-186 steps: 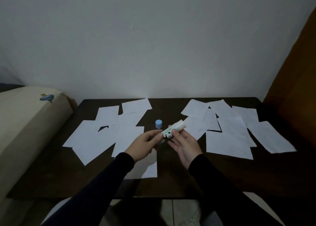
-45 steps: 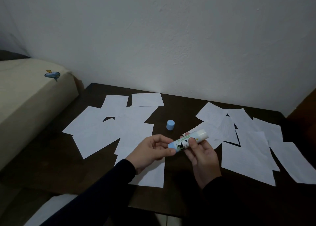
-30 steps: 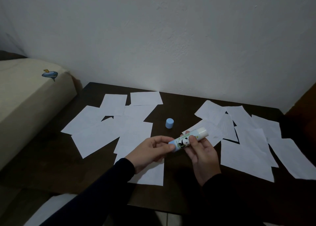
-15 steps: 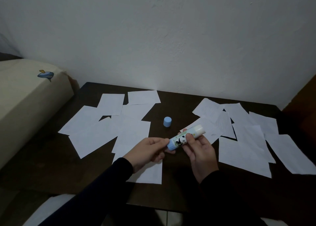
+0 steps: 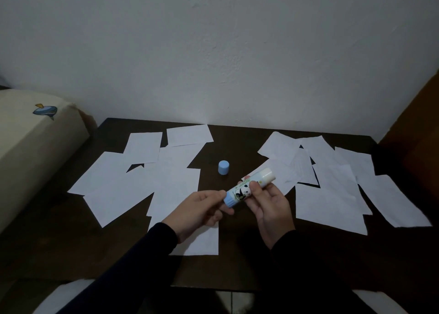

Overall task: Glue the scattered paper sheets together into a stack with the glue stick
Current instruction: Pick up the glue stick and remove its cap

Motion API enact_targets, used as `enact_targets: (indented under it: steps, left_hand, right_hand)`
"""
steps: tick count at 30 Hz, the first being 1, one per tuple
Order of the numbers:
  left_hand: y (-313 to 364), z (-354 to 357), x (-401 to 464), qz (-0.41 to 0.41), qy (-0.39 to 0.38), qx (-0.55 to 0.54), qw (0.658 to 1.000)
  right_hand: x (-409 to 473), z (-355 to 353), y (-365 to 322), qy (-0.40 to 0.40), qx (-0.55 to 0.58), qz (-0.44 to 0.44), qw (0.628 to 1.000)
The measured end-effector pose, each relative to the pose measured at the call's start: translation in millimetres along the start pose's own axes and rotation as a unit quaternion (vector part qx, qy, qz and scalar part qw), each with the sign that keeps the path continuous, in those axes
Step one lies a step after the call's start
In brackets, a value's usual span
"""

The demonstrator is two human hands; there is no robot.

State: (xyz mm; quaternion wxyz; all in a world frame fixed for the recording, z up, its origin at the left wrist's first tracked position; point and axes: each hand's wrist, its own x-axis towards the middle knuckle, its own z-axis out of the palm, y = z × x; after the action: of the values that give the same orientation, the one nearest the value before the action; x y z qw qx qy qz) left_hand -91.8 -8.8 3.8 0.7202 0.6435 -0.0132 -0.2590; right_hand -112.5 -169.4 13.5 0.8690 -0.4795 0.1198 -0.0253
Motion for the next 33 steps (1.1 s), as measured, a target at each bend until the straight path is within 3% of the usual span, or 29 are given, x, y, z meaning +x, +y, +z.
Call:
enact_targets:
  steps: [5, 12, 18, 25, 30, 33]
  left_hand:
    - [-1.0, -1.7, -0.6, 0.07, 0.024, 0.055, 0.996]
    - [-0.4, 2.9, -1.2, 0.032, 0.008, 0.029, 0.999]
    - [-0.8, 1.1, -0.6, 0.093, 0.064, 0.068, 0.991]
    - [-1.1, 5.5, -0.4, 0.03, 0.014, 0.04, 0.999]
    - [-0.3, 1.7, 0.0, 0.083, 0.048, 0.058, 0.994]
    - [0.2, 2.5, -1.2, 0.071, 0.043, 0.052, 0.995]
  right_hand:
    - [0.6, -1.8, -0.5, -0.005, 0.007, -0.007, 1.0]
    - [3.1, -4.0, 0.4, 0.002, 0.015, 0.004, 1.0]
    - [4.6, -6.4, 0.7, 0.0, 0.014, -0.002, 1.0]
    - [6.1, -9.3, 2.6, 0.003, 0.014, 0.0, 1.0]
    - [5.5, -8.7, 3.2, -0.002, 0.018, -0.003, 1.0]
    - [5.4, -7.7, 2.2, 0.01, 0.022, 0.0, 1.0]
